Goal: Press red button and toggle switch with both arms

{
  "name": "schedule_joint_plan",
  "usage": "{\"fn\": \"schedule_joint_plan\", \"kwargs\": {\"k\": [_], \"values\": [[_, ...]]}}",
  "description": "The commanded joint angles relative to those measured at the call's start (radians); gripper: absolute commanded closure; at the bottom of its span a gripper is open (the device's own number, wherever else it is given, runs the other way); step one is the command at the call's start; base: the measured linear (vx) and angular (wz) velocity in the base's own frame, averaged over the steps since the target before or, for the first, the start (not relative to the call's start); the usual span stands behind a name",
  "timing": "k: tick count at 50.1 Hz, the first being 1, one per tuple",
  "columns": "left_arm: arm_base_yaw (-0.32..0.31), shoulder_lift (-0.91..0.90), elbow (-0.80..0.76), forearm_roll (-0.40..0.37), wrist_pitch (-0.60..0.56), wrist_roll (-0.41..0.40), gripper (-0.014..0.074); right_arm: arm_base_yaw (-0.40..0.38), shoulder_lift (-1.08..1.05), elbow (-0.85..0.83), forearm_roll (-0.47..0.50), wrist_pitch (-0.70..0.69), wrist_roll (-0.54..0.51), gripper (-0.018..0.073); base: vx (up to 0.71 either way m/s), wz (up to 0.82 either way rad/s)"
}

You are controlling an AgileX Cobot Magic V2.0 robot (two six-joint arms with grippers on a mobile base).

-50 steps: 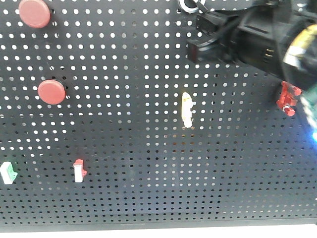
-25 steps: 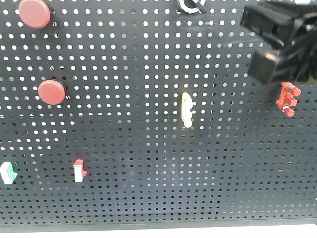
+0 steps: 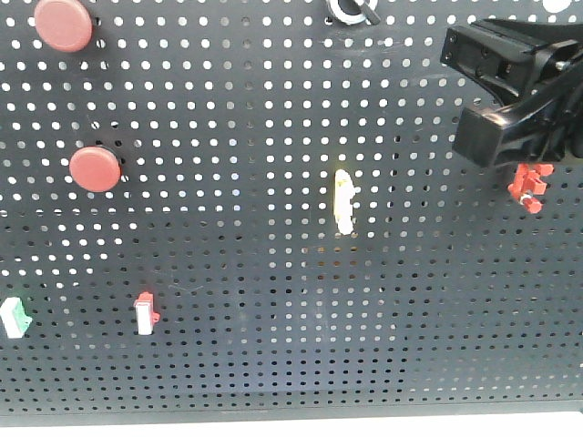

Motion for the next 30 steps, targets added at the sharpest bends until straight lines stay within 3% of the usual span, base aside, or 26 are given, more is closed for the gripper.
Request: {"fn": "schedule_joint_plan", "kwargs": {"k": [1, 7, 20, 30], "values": [[0.005, -0.019, -0.001, -0.003, -0.068, -0.001, 0.0595, -0.003, -0.017, -0.028, -0.004, -0.068, -0.008, 0.0559, 0.0, 0.0], [0.064, -0.094, 0.112, -0.007, -0.07, -0.001, 0.0595, -0.003, -0.017, -0.028, -0.004, -0.068, -0.008, 0.0559, 0.0, 0.0], [0.314, -0.451, 0.647, -0.015, -0.2, -0.001, 0.0595, -0.003, -0.017, -0.028, -0.004, -0.068, -0.008, 0.0559, 0.0, 0.0], [0.434, -0.698, 0.99, -0.015, -0.23, -0.001, 0.0595, -0.003, -0.017, -0.028, -0.004, -0.068, -0.008, 0.0559, 0.0, 0.0]]}}
